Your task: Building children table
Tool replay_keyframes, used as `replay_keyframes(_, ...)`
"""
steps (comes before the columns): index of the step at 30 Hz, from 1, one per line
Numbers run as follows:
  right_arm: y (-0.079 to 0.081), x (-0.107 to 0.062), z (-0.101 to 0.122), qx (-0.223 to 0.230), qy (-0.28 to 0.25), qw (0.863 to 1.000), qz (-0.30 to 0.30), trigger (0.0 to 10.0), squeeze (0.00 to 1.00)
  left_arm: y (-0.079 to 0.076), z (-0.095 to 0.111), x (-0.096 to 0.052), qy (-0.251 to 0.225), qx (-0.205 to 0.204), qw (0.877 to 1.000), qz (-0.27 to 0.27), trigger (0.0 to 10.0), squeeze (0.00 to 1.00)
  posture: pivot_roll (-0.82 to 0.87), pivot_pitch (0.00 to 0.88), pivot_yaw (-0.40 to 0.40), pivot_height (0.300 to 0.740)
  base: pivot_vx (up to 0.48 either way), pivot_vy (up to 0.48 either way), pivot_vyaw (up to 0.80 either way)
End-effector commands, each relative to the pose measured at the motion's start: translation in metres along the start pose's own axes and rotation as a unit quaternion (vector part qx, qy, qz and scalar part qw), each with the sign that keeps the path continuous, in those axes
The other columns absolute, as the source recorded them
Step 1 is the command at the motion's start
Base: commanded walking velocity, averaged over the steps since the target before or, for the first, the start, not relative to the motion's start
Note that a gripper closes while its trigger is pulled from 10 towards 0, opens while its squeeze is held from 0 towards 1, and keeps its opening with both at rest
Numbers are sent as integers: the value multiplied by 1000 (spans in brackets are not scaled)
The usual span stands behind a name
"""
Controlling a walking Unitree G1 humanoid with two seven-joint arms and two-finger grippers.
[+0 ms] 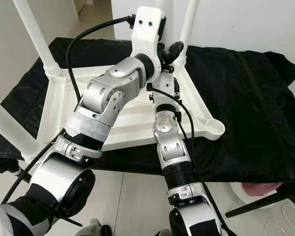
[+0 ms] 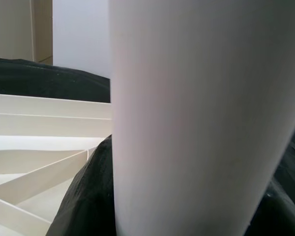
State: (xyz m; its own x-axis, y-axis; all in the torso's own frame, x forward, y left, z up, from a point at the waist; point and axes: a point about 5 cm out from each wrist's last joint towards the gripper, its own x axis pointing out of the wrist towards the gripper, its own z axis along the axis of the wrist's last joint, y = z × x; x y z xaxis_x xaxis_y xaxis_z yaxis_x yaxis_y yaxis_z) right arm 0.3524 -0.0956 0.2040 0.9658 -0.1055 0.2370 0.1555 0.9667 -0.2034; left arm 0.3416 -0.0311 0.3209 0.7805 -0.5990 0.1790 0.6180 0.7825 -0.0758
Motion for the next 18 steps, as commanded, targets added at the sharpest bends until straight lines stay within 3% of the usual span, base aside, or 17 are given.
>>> replay_keyframes(1, 0, -1, 0, -2, 2, 1000, -3, 0, 0, -5, 8, 2, -15, 9, 1000, -2, 10000, 0, -75, 57, 5, 740, 0, 0, 0)
replay_keyframes(9, -3, 0, -2, 10, 12, 1000, -13, 0, 0, -7, 11, 2, -21, 11, 1000, -10, 10000, 0, -77, 56, 5, 740, 0, 0, 0)
replay_keyframes(10, -3, 0, -3, 11, 15, 1000, -16, 9294, 0, -10, 13, 1, -29, 11, 999, -20, 10000, 0, -77, 56, 5, 740, 0, 0, 0)
replay_keyframes(11, -3, 0, -3, 11, 15, 1000, -16, 9294, 0, -10, 13, 1, -29, 11, 999, -20, 10000, 0, -77, 56, 5, 740, 0, 0, 0)
replay_keyframes(12, -4, 1, -3, 13, 17, 1000, -18, 10000, 0, -13, 15, 0, -40, 13, 998, -35, 10000, 0, -76, 55, 6, 740, 0, 0, 0)
replay_keyframes(14, -5, 1, -3, 14, 19, 1000, -20, 10000, 0, -16, 17, -1, -47, 14, 998, -46, 10000, 0, -76, 55, 6, 740, 0, 0, 0)
replay_keyframes(15, -5, 1, -3, 14, 19, 1000, -20, 10000, 0, -17, 17, -2, -50, 8, 997, -56, 10000, 1000, -76, 55, 6, 740, 0, 0, 0)
replay_keyframes(18, -7, 2, -3, 19, 21, 999, -26, 10000, 0, -20, 16, -3, -50, 3, 996, -68, 10000, 1000, -76, 55, 6, 740, 0, 0, 0)
